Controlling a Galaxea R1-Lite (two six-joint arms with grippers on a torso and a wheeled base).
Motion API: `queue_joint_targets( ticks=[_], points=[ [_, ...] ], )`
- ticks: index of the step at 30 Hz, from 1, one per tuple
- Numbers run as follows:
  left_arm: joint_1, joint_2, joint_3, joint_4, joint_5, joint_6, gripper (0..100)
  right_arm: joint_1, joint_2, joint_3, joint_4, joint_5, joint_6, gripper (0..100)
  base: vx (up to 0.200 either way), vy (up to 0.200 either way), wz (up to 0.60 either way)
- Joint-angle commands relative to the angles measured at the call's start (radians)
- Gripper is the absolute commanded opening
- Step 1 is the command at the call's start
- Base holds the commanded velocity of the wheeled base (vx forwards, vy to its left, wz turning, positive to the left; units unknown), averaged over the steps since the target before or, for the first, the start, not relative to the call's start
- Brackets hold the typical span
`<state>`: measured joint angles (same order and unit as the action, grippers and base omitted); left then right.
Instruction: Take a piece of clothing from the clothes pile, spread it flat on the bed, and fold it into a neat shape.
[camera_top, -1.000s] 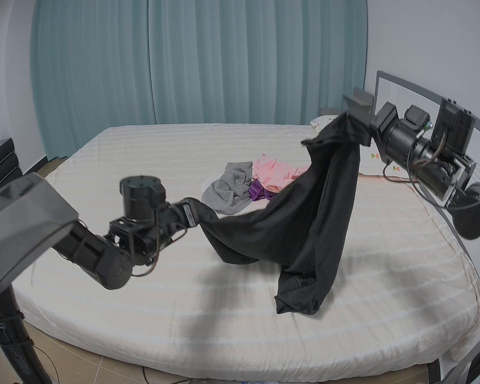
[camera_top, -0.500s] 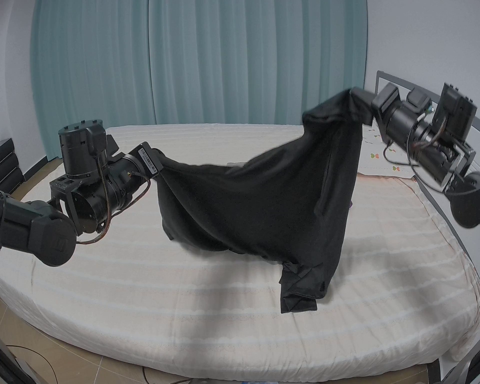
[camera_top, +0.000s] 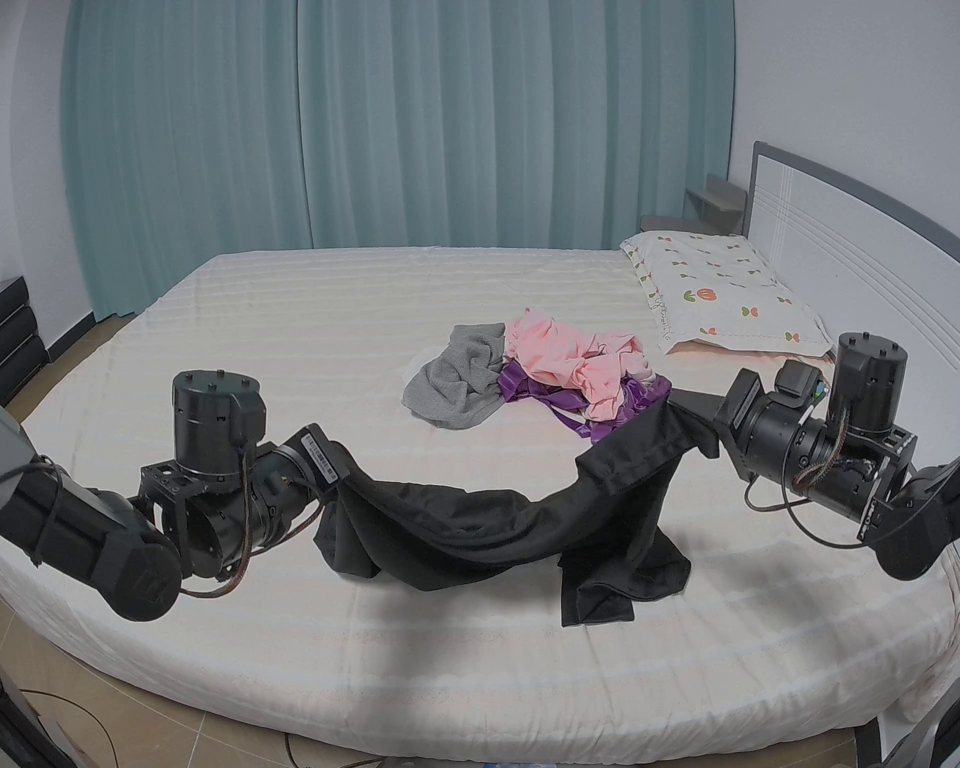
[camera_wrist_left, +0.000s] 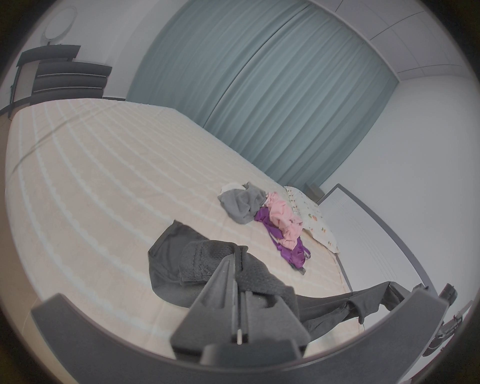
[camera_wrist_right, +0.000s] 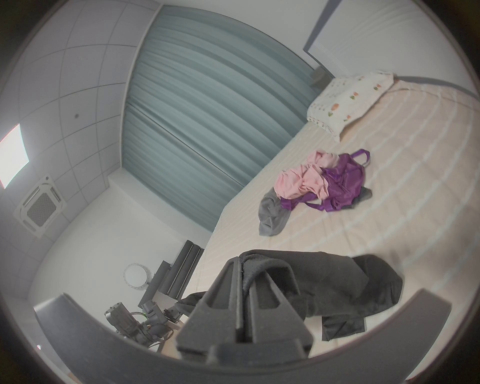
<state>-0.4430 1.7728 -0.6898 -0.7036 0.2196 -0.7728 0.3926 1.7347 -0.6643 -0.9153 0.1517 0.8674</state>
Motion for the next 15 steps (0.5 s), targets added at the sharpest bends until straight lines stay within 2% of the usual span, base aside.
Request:
queue_joint_targets(
  ticks=[1,6,15],
  points=[
    [-0.013,0.019,0.047,-0.002,0.001,-0.011,0,0.012,0.022,0.071,-0.037,0.002,0.041,0,0.000,0.000,0.00],
    [-0.014,0.019,0.095,-0.004,-0.006,-0.033,0,0.038,0.022,0.109,-0.076,-0.006,0.058,0,0.000,0.000,0.00],
    [-0.023,0.019,0.142,-0.010,-0.025,-0.036,0,0.037,0.016,0.166,-0.077,-0.008,0.058,0,0.000,0.000,0.00]
  ],
)
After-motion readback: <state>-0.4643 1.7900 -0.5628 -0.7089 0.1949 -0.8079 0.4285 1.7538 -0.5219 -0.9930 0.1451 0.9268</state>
